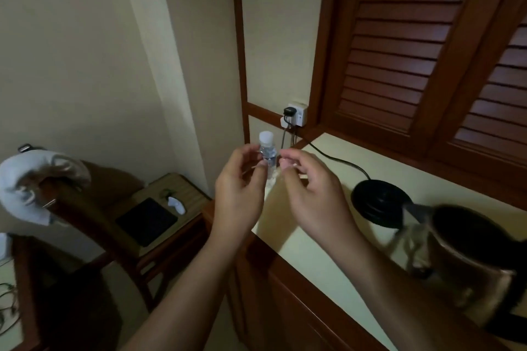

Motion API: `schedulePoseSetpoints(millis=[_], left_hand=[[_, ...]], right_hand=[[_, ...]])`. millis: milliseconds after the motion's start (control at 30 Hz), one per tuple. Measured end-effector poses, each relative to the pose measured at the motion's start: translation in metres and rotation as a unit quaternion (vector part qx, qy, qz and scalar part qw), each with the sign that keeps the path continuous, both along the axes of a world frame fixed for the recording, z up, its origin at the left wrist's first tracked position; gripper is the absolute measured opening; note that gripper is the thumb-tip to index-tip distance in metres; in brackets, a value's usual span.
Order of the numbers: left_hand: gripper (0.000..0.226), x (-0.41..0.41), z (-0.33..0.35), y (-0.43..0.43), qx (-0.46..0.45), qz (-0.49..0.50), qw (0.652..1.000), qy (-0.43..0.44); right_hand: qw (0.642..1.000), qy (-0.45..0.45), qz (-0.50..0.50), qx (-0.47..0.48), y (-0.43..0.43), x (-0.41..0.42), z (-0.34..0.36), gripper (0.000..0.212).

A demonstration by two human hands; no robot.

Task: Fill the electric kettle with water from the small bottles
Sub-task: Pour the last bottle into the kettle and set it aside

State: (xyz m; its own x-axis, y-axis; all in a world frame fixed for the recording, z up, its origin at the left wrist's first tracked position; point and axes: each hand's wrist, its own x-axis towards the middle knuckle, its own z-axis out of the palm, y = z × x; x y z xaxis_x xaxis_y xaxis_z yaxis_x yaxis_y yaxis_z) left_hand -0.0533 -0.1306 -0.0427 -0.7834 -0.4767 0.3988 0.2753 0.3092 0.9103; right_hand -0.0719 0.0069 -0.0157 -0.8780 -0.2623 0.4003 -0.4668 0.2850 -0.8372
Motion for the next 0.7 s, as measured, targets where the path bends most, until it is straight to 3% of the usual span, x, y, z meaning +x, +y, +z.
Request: schedulePoseSetpoints(millis=[167,333,533,700], left_hand=[[0.037,-0.052,-0.013,-0.047,0.021,-0.02,0.999,-0.042],[0.056,-0.077,-0.029,-0.064,-0.01,-0.069,0.993,-0.099],[0.081,-0.088,-0.045,-0.065,-0.034,-0.123,0.974,-0.185],[0.071,-0.084,-0.048,-0.054,-0.025,-0.18,0.97,-0.163]], right_hand=[[0.995,0.009,-0.083,0.049,-0.059,-0.072,-0.007,0.03],[0.975,-0.001,-0.121,0.188,-0.086,-0.127,-0.013,0.048],[0.953,0.058,-0.12,0.273,-0.087,-0.14,-0.018,0.034],[0.948,0.122,-0.138,0.261,-0.079,-0.121,-0.011,0.032]])
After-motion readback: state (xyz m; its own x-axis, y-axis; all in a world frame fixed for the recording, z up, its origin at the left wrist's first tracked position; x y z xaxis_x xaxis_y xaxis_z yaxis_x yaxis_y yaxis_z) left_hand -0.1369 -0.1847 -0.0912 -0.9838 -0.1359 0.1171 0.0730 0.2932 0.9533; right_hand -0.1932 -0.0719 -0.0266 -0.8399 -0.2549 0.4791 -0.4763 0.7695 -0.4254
